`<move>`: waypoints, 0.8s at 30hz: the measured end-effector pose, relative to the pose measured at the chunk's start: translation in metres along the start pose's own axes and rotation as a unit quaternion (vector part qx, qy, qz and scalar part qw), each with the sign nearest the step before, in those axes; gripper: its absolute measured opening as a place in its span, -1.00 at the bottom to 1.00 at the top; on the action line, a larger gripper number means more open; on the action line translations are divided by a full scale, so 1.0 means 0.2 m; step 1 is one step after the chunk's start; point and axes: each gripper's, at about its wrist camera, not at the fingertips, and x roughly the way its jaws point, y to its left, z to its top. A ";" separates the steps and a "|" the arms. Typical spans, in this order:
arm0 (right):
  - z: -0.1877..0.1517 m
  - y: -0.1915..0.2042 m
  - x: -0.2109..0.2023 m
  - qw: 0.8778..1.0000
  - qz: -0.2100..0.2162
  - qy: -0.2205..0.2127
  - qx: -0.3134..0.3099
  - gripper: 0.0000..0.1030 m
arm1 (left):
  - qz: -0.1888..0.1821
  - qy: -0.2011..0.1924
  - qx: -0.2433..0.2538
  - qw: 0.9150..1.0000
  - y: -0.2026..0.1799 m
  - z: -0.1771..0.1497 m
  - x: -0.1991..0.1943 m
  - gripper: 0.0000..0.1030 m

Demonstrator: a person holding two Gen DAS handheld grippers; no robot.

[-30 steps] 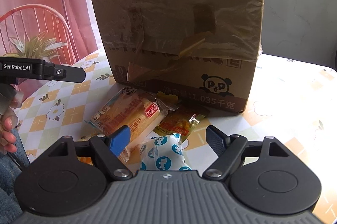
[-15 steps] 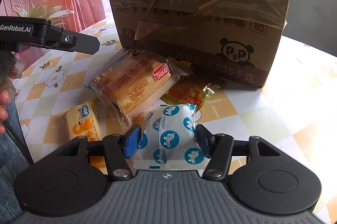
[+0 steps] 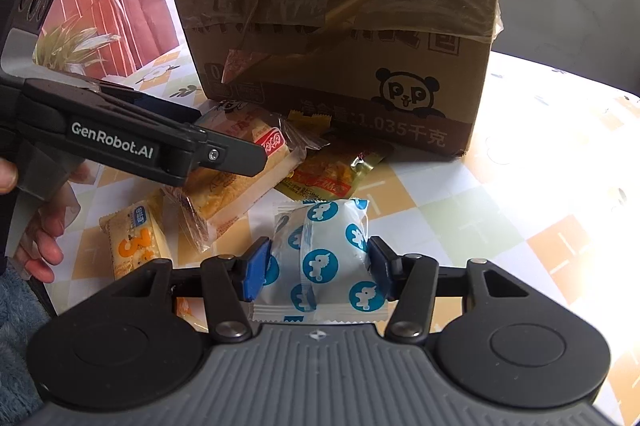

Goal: Organize snacks
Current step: 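Grasp the bread loaf bag with the left tool while the right tool grasps the blue-white packet, then lift both packets and carry them over the box opening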

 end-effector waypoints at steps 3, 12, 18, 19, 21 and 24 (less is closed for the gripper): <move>0.00 0.00 0.00 1.000 0.002 -0.001 0.004 0.07 | 0.006 0.017 -0.016 1.000 0.03 -0.02 0.04 0.78; -0.01 -0.01 0.00 1.000 0.001 -0.001 0.006 0.07 | 0.006 0.008 -0.055 0.998 0.14 -0.10 -0.01 0.47; -0.01 -0.01 0.00 1.000 0.001 -0.001 0.008 0.07 | 0.031 -0.014 -0.096 0.995 0.23 -0.14 -0.12 0.47; -0.01 -0.01 0.00 1.000 0.001 -0.001 0.008 0.07 | 0.036 -0.019 -0.102 0.994 0.25 -0.14 -0.14 0.47; -0.01 -0.01 0.00 1.000 0.001 -0.001 0.010 0.06 | 0.044 -0.026 -0.115 0.992 0.28 -0.15 -0.17 0.47; -0.01 -0.02 -0.01 1.000 -0.001 -0.004 0.015 0.06 | 0.052 -0.035 -0.123 0.990 0.31 -0.15 -0.21 0.47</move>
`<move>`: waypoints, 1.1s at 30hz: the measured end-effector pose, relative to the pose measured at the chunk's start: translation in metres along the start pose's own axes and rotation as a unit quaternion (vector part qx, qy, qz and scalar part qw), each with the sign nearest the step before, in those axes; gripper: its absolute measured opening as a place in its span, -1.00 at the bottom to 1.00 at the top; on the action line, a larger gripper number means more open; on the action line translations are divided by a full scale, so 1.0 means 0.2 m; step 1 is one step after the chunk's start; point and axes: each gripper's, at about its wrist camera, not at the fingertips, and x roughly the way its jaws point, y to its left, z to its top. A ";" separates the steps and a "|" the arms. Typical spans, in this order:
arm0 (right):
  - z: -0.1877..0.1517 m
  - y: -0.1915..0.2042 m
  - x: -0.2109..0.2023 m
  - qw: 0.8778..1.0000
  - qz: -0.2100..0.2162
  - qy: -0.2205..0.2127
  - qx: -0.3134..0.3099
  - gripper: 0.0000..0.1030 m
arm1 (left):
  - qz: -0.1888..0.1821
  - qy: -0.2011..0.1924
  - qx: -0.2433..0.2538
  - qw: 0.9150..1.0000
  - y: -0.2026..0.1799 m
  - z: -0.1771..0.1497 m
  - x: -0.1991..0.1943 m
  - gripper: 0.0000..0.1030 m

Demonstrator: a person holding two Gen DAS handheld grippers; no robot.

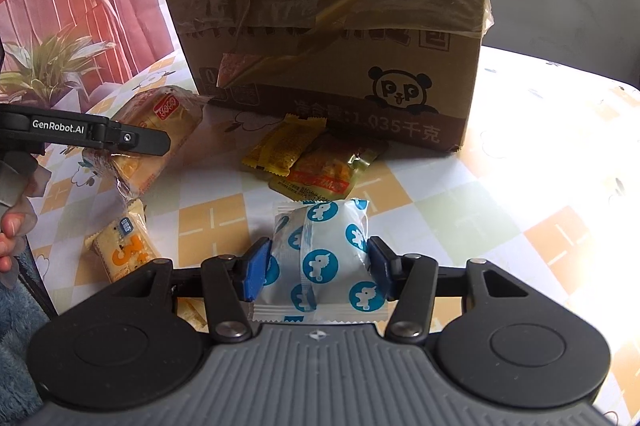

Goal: Organize snacks
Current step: 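Lift both packets and carry them over the box opening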

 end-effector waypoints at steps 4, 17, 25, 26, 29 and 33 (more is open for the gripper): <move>0.01 0.00 -0.04 1.000 -0.004 -0.014 0.002 0.05 | 0.003 -0.011 -0.003 1.000 0.03 0.02 -0.06 0.47; 0.30 -0.02 -0.41 0.991 0.019 -0.130 -0.006 0.05 | -0.002 -0.129 0.014 0.992 0.06 0.26 -0.46 0.46; 0.62 -0.02 -0.65 0.973 0.048 -0.219 -0.046 0.05 | -0.021 -0.200 0.055 0.978 -0.06 0.54 -0.62 0.46; 0.67 -0.02 -0.66 0.971 0.046 -0.227 -0.052 0.05 | -0.023 -0.207 0.062 0.976 -0.09 0.58 -0.62 0.47; 0.79 -0.04 -0.65 0.968 0.033 -0.241 -0.067 0.05 | -0.031 -0.219 0.078 0.972 -0.16 0.69 -0.61 0.47; 0.96 -0.10 -0.53 0.970 0.022 -0.235 -0.059 0.05 | -0.038 -0.214 0.093 0.972 -0.24 0.84 -0.51 0.47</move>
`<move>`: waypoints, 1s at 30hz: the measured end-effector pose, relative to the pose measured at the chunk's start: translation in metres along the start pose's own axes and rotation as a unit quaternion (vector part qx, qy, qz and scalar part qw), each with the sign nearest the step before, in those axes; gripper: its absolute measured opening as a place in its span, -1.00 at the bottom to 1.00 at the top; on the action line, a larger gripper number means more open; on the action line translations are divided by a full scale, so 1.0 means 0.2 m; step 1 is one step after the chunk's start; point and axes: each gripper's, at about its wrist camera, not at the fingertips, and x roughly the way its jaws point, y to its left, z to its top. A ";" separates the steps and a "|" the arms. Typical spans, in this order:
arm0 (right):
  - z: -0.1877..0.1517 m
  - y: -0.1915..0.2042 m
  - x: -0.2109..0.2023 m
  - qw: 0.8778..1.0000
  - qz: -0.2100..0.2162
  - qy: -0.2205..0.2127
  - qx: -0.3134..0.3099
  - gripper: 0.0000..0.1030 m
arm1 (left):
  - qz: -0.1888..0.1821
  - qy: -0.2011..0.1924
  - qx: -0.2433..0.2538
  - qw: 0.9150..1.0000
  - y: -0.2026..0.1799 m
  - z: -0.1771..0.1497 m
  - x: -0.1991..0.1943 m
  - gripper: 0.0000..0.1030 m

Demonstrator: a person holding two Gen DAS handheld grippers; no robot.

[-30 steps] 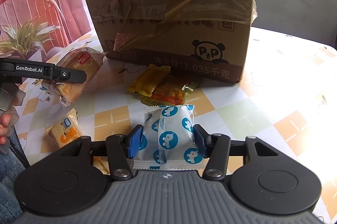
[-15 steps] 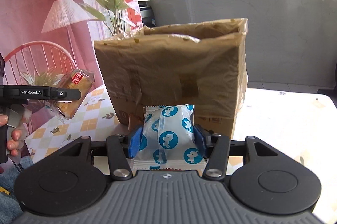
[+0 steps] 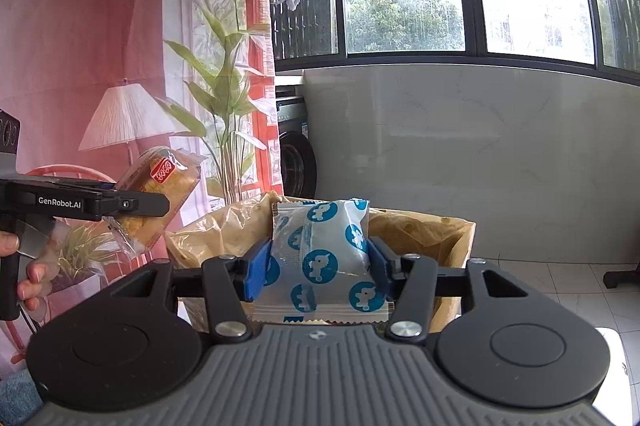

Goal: Organize snacks
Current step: 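Lift both packets and carry them over the box opening, then lower both packets into the box and open both tools, then withdraw both tools from the box and move down to the remaining packets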

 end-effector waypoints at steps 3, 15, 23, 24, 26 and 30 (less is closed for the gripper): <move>0.03 -0.06 0.17 1.000 -0.021 0.018 0.013 0.05 | -0.005 0.021 0.002 1.000 -0.02 0.04 0.17 0.47; -0.02 -0.14 0.47 0.993 -0.062 0.081 0.060 0.28 | 0.026 0.075 -0.018 0.997 0.06 0.01 0.51 0.59; -0.02 -0.09 0.29 0.997 -0.043 0.051 0.046 0.28 | 0.031 0.053 0.002 0.998 0.10 0.01 0.31 0.66; -0.03 -0.07 0.25 0.997 -0.041 0.045 0.043 0.28 | 0.031 0.050 0.006 0.998 0.11 0.01 0.26 0.66; -0.04 -0.05 0.19 0.998 -0.042 0.036 0.039 0.28 | 0.030 0.047 0.010 0.998 0.11 -0.01 0.20 0.66; -0.08 0.00 0.07 0.998 -0.044 0.021 0.039 0.28 | 0.026 0.047 0.002 0.999 0.14 -0.05 0.05 0.66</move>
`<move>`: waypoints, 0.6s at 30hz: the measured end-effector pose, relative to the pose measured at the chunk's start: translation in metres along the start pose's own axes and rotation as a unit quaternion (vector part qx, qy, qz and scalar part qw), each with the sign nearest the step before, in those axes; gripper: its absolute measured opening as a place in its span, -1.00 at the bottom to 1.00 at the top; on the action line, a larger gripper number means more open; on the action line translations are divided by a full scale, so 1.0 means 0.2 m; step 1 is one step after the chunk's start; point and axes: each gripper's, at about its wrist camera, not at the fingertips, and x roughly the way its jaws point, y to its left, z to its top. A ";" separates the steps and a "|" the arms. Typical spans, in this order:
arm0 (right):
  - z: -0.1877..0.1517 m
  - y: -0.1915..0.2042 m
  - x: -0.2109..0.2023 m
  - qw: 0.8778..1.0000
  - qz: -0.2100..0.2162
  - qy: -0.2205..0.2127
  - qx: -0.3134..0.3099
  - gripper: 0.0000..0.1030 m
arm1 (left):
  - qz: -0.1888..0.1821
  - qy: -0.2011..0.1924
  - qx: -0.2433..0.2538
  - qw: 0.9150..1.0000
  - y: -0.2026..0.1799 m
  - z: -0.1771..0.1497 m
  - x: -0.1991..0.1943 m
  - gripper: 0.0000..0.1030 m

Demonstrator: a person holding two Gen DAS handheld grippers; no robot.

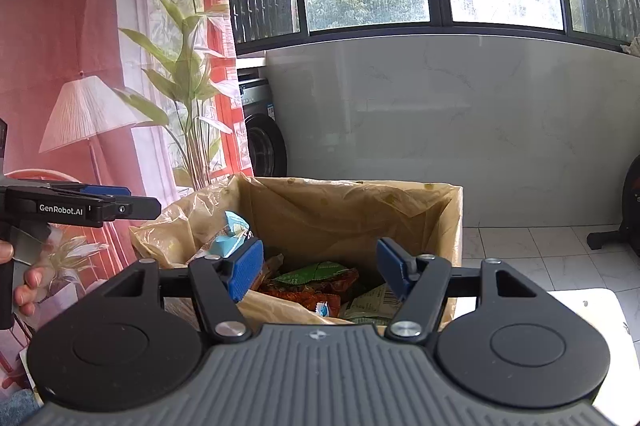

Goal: Organize snacks
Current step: 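Withdraw both tools from the box and move down to the remaining packets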

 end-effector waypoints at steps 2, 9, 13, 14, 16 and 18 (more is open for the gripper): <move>-0.03 0.01 -0.06 1.000 -0.001 -0.007 0.001 0.28 | -0.007 0.006 -0.006 1.000 0.02 -0.04 -0.05 0.65; -0.17 0.02 -0.22 1.000 -0.001 -0.011 0.017 0.28 | -0.017 0.031 -0.028 0.999 0.13 -0.19 -0.19 0.65; -0.28 0.02 -0.25 1.000 -0.009 0.001 0.024 0.28 | -0.013 0.045 -0.027 0.999 0.15 -0.29 -0.20 0.65; -0.30 0.02 -0.25 1.000 -0.010 0.006 0.027 0.28 | -0.012 0.051 -0.030 0.998 0.16 -0.32 -0.19 0.65; -0.35 0.00 -0.25 0.999 -0.015 0.018 0.034 0.28 | -0.010 0.061 -0.037 0.997 0.16 -0.37 -0.17 0.65; -0.40 -0.01 -0.23 0.998 -0.020 0.033 0.040 0.28 | -0.010 0.070 -0.042 0.997 0.15 -0.41 -0.15 0.65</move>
